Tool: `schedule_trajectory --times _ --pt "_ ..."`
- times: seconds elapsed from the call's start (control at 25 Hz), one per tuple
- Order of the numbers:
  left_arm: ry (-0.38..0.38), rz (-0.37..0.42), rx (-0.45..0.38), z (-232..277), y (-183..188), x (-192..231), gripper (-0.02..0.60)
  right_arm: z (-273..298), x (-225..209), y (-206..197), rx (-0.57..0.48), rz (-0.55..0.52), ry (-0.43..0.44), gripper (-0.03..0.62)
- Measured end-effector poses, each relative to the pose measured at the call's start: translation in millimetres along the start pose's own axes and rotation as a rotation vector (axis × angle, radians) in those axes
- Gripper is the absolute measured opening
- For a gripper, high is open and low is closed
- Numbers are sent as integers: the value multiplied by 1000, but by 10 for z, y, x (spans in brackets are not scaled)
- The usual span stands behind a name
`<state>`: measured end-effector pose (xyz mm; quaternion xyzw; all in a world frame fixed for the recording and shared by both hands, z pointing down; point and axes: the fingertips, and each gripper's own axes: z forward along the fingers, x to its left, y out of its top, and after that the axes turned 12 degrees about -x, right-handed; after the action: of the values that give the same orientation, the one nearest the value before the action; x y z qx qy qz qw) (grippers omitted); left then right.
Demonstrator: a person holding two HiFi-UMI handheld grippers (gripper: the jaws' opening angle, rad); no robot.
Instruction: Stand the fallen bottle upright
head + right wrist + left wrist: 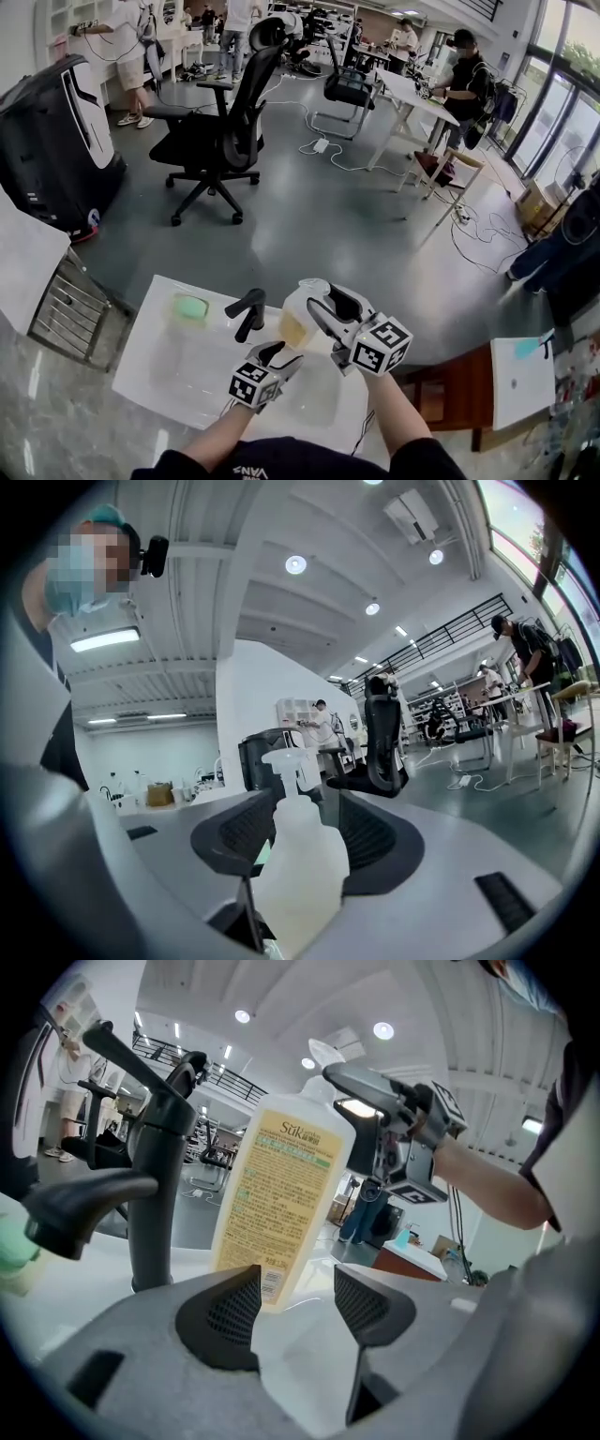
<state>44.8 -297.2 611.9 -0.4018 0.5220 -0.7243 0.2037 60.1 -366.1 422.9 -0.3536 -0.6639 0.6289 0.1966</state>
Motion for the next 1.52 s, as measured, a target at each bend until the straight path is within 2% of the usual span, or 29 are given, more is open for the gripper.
schedule_trajectory --times 0.56,0.88,1.04,1.28,1.52 --pt "48 47 -50 -341 158 -88 241 -804 -34 -168 -68 115 -164 207" --pt "52 85 -120 -599 278 -384 236 -1458 62 -396 -85 198 -275 155" --pt "48 108 -151 -702 350 -560 196 -1682 172 -516 -84 235 -304 119" --pt "50 141 -182 -814 367 -823 135 -2011 369 -585 -72 230 -305 6" --pt "58 159 -167 -914 184 -1072 74 -2347 518 -570 -89 210 -318 5"
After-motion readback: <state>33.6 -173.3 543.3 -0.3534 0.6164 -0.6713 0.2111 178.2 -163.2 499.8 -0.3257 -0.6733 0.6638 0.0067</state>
